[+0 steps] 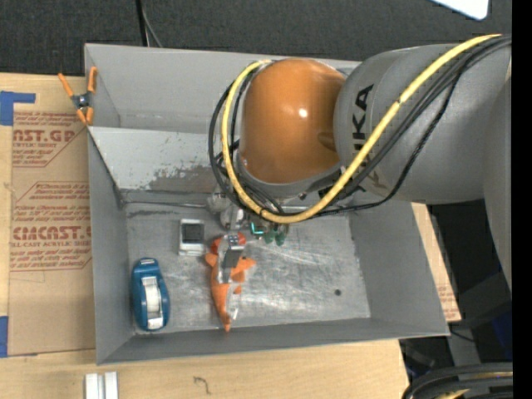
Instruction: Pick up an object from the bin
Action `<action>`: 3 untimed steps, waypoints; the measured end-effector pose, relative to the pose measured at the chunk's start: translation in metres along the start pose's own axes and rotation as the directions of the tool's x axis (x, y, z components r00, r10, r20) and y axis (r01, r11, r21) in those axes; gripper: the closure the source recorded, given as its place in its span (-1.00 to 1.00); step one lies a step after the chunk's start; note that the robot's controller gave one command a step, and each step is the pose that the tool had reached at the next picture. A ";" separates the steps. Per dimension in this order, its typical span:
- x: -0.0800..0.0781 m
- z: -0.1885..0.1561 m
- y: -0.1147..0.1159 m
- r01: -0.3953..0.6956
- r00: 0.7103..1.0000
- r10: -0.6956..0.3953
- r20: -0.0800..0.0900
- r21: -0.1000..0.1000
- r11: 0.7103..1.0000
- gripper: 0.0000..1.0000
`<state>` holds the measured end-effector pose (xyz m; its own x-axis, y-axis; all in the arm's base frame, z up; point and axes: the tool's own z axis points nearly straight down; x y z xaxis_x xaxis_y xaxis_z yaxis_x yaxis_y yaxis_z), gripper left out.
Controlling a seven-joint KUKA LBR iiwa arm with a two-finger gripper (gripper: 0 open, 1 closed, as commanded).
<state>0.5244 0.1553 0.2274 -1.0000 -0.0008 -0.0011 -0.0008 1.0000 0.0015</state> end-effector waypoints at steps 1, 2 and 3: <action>-0.014 0.029 -0.012 0.108 0.994 -0.108 0.005 0.000 0.994 -1.00; -0.005 0.096 -0.043 0.253 0.967 -0.253 0.004 0.001 0.967 -1.00; -0.004 0.109 -0.049 0.281 0.960 -0.281 -0.002 0.001 0.960 -1.00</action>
Offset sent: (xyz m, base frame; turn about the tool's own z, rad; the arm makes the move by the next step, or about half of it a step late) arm -0.0079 -0.0741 -0.1574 -0.3698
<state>0.5283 0.1060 0.1182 -0.9595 -0.2816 0.0000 -0.2816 0.9595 0.0001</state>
